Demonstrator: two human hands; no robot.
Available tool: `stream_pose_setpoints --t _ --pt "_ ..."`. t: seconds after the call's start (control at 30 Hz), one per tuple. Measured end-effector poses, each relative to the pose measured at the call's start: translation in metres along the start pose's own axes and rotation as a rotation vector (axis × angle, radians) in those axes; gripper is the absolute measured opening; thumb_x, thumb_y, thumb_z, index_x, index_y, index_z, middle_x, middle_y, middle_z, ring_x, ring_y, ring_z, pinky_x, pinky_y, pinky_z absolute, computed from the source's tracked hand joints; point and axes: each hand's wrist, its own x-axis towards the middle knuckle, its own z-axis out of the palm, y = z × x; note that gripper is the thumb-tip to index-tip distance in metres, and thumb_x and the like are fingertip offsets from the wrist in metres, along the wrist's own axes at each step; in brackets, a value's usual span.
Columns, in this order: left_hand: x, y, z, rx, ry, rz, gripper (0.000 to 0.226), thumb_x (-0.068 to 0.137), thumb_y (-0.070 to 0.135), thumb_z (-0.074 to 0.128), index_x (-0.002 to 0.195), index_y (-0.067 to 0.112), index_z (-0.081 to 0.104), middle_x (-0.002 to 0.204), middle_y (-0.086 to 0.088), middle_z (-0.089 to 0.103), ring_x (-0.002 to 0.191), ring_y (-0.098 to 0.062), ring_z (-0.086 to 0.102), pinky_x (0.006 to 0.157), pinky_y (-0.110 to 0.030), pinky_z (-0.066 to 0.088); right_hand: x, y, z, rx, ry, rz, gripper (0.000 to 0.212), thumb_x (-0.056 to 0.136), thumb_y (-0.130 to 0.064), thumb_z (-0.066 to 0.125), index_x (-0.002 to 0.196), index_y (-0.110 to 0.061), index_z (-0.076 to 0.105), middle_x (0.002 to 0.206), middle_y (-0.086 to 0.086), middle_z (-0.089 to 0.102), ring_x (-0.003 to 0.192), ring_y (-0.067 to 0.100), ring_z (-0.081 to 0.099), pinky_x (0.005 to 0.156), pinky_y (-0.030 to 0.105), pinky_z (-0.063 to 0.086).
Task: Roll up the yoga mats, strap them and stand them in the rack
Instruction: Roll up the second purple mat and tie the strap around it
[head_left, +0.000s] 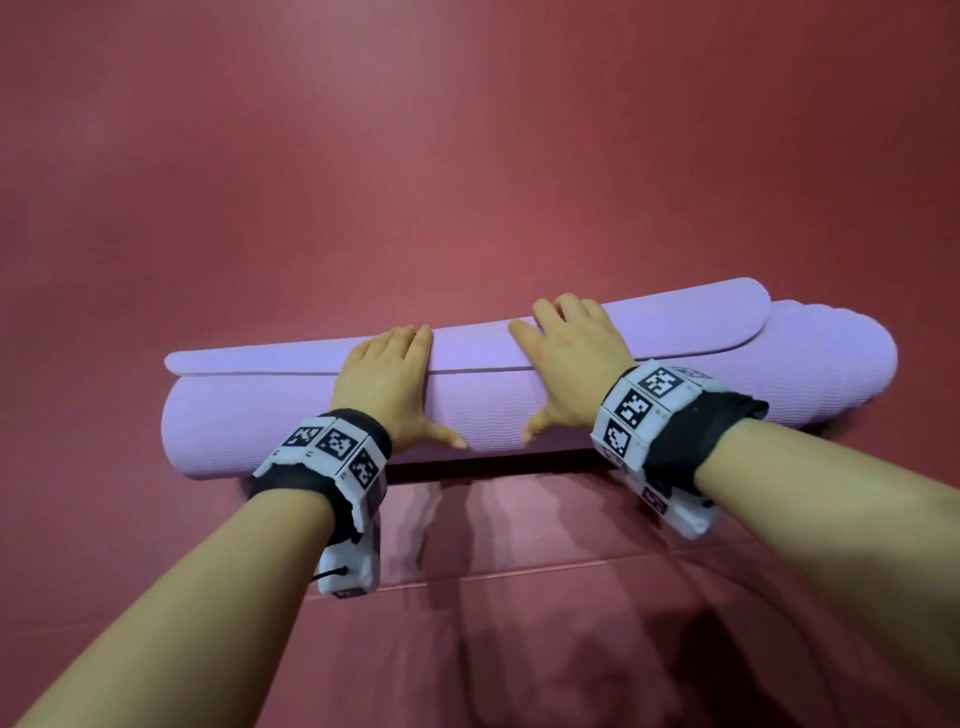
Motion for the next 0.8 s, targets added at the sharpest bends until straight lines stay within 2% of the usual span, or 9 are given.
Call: stream_pose_setpoints --t 0.13,0.27,0.33,0.43,0.5,0.57,0.63,0.7,0.8 --pt "-0.013 0.009 0.001 0.034 0.041 -0.002 0.125 0.047 0.07 0.075 0.143 0.005 0.028 0.146 -0.01 0.037 0.135 -0.026 0.033 0.108 -0.036 0.027 -0.006 -0.008 0.008 0.019 -0.104 0.047 0.119 0.057 -0.071 0.072 0.147 -0.018 0.015 0.153 0.015 0.019 0.139 0.039 0.018 0.113 0.048 0.017" --pt "-0.014 0.021 -0.006 0.146 -0.02 -0.017 0.124 0.05 0.07 0.075 0.14 0.003 0.024 0.138 -0.013 0.04 0.128 -0.029 0.038 0.101 -0.039 0.035 -0.016 -0.007 0.011 0.039 -0.073 0.039 0.119 0.06 -0.071 0.069 0.149 -0.02 0.01 0.151 0.016 0.025 0.138 0.038 0.024 0.112 0.046 0.019" --pt "-0.006 0.034 -0.013 0.18 -0.058 0.012 0.127 0.051 0.073 0.073 0.142 0.002 0.019 0.142 -0.015 0.035 0.132 -0.03 0.034 0.104 -0.041 0.031 -0.019 -0.001 0.011 0.12 -0.06 0.02 0.111 0.066 -0.068 0.067 0.15 -0.02 0.012 0.153 0.016 0.022 0.14 0.034 0.021 0.115 0.043 0.014" --pt "0.009 0.074 -0.018 0.119 -0.13 0.162 0.137 0.052 0.075 0.07 0.147 0.0 0.007 0.155 -0.017 0.012 0.144 -0.03 0.011 0.116 -0.042 0.015 -0.029 0.014 0.007 0.46 -0.022 0.033 0.076 0.085 -0.046 0.06 0.148 -0.02 0.028 0.154 0.01 0.027 0.143 0.022 0.022 0.117 0.034 0.006" --pt "0.016 0.103 -0.021 0.085 -0.149 0.2 0.142 0.05 0.077 0.069 0.148 0.002 0.0 0.157 -0.016 0.003 0.145 -0.031 0.005 0.117 -0.046 0.013 -0.038 0.027 0.009 0.661 0.079 0.197 0.055 0.093 -0.037 0.052 0.142 -0.015 0.04 0.15 0.007 0.036 0.142 0.018 0.025 0.116 0.03 0.004" --pt "0.023 0.131 -0.023 0.061 -0.145 0.211 0.144 0.048 0.078 0.069 0.149 0.006 -0.004 0.157 -0.016 0.001 0.145 -0.032 0.003 0.115 -0.05 0.014 -0.053 0.05 0.02 0.684 0.204 0.447 0.054 0.094 -0.04 0.049 0.139 -0.011 0.042 0.15 0.007 0.036 0.143 0.018 0.022 0.115 0.029 0.004" --pt "0.023 0.142 -0.025 0.069 -0.153 0.211 0.146 0.046 0.078 0.071 0.149 0.011 -0.009 0.157 -0.018 -0.001 0.144 -0.035 0.003 0.114 -0.052 0.014 -0.066 0.067 0.03 0.569 0.178 0.658 0.078 0.085 -0.06 0.053 0.144 -0.014 0.033 0.155 0.008 0.024 0.146 0.019 0.011 0.116 0.032 0.0" --pt "0.024 0.148 -0.025 0.082 -0.153 0.199 0.147 0.045 0.077 0.072 0.149 0.015 -0.011 0.156 -0.02 0.0 0.144 -0.038 0.004 0.114 -0.053 0.015 -0.086 0.087 0.034 0.552 0.115 0.859 0.106 0.068 -0.079 0.054 0.149 -0.018 0.023 0.159 0.009 0.01 0.147 0.021 0.001 0.117 0.038 -0.003" --pt "0.026 0.149 -0.023 0.09 -0.122 0.198 0.143 0.045 0.075 0.074 0.149 0.02 -0.008 0.151 -0.021 0.02 0.137 -0.038 0.025 0.109 -0.049 0.026 -0.108 0.116 0.036 0.706 0.1 1.128 0.123 0.055 -0.086 0.057 0.151 -0.023 0.012 0.159 0.013 -0.001 0.147 0.027 -0.003 0.118 0.046 0.0"
